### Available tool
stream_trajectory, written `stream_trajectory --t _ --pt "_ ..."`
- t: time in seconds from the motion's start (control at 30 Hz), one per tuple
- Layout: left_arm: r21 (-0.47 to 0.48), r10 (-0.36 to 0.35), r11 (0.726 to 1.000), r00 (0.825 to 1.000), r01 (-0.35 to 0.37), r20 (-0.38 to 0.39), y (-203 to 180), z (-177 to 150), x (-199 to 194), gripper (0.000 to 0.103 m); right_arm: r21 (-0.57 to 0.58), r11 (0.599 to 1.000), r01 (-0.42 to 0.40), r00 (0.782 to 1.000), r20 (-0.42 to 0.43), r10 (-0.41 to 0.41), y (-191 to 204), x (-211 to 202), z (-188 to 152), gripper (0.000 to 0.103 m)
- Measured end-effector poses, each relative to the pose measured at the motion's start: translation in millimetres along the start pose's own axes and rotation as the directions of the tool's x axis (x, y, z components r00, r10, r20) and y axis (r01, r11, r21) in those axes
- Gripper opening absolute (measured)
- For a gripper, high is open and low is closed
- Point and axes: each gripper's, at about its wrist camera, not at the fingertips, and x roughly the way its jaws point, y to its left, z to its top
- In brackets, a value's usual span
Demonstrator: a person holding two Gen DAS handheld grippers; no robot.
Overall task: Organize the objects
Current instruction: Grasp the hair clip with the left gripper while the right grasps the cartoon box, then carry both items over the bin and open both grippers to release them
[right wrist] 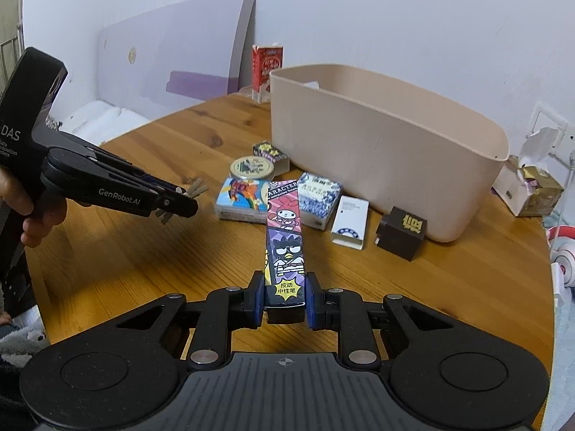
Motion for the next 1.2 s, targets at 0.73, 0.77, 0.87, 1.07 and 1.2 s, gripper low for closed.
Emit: stream_trajectory --t 0.73,0.77,0.87,1.07,1.2 --pt "0.058 -0.013 0.998 0.987 0.004 0.161 -11.6 62.0 -28.9 0.018 0.135 0.986 0.097 0.971 0.202 -0.123 -32.7 -50.2 28.2 0.022" --pt "0.056 -0.012 0.998 0.985 0.002 0.171 -11.6 68.3 -28.8 0.018 0.152 0.984 0.095 0.969 0.212 -0.127 -36.0 -50.7 30.0 0.022" --pt "0.068 -0.018 0.998 0.981 0.005 0.192 -14.3 84.1 -28.5 0.018 0.202 0.974 0.106 0.960 0.234 -0.153 -48.1 -50.6 35.8 0.022" --pt "0.104 -0.022 0.995 0.972 -0.002 0.233 -24.5 114.0 -23.8 0.018 0.260 0.956 0.133 0.949 0.246 -0.199 -70.8 -49.6 49.4 0.022" --pt "0.120 -0.018 0.993 0.970 -0.012 0.241 -29.4 130.7 -10.7 0.018 0.295 0.946 0.136 0.945 0.248 -0.213 -84.3 -44.3 58.8 0.022"
